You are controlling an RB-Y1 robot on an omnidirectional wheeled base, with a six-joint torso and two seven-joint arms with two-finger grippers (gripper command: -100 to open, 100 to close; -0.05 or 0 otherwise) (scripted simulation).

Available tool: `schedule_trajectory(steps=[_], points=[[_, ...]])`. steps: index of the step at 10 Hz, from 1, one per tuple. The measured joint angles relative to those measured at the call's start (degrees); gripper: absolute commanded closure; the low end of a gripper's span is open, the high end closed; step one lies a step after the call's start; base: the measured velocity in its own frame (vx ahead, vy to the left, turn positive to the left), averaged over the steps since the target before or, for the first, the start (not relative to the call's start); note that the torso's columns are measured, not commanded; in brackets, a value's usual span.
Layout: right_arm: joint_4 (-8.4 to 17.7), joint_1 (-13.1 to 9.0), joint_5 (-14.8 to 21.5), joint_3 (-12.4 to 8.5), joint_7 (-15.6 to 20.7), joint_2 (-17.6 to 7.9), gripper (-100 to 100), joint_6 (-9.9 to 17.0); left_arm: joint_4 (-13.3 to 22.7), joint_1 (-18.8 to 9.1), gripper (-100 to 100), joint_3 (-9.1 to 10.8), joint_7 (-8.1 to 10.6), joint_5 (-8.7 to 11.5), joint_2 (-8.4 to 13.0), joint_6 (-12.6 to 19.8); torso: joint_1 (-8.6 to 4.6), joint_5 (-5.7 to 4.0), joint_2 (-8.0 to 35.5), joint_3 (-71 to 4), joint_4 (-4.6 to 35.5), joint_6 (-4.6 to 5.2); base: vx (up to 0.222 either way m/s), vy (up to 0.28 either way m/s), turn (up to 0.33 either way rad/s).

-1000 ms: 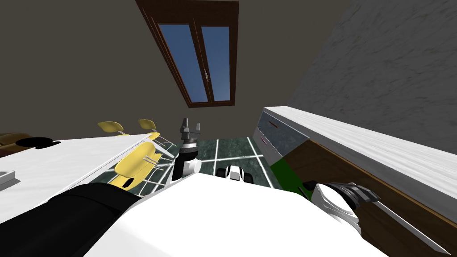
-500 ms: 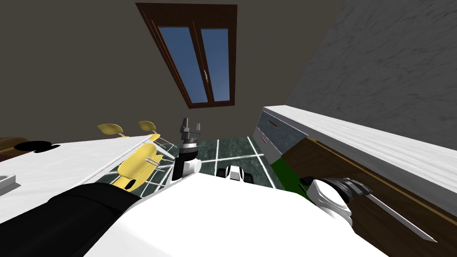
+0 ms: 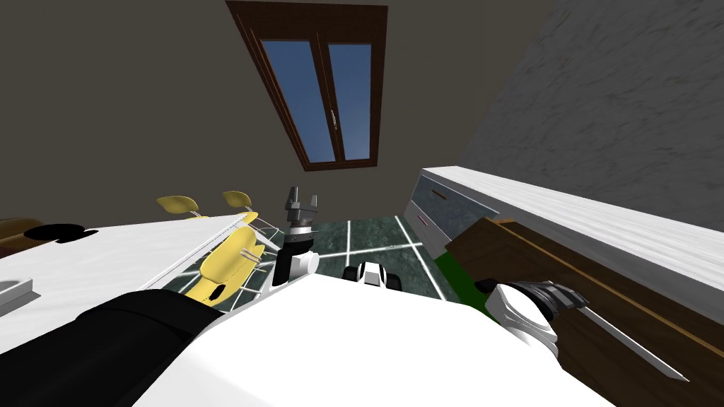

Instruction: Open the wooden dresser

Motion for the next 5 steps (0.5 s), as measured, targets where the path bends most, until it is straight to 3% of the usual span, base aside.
schedule_trajectory(steps=[2, 3, 5], points=[[-0.3, 0.0, -0.1, 0.1, 0.3, 0.3, 100, 0.1, 0.0, 0.0, 0, 0.00, 0.00, 0.0, 0.0, 0.0, -0.09, -0.01, 0.0, 0.0, 0.0, -0.02, -0.062, 0.184, -0.003], [-0.3, -0.1, -0.1, 0.1, 0.5, 0.4, -100, 0.1, 0.0, 0.0, 0, -0.01, 0.00, 0.0, 0.0, 0.0, -0.08, -0.03, 0.0, 0.0, 0.0, -0.01, -0.021, 0.150, -0.081], [0.9, -1.1, -2.0, -0.5, 2.1, -1.1, -100, -1.3, 0.0, 0.0, 0, 0.01, 0.00, 0.0, 0.0, 0.0, -0.27, 0.27, -0.1, -0.2, 0.1, 0.10, 0.021, 0.047, -0.044]])
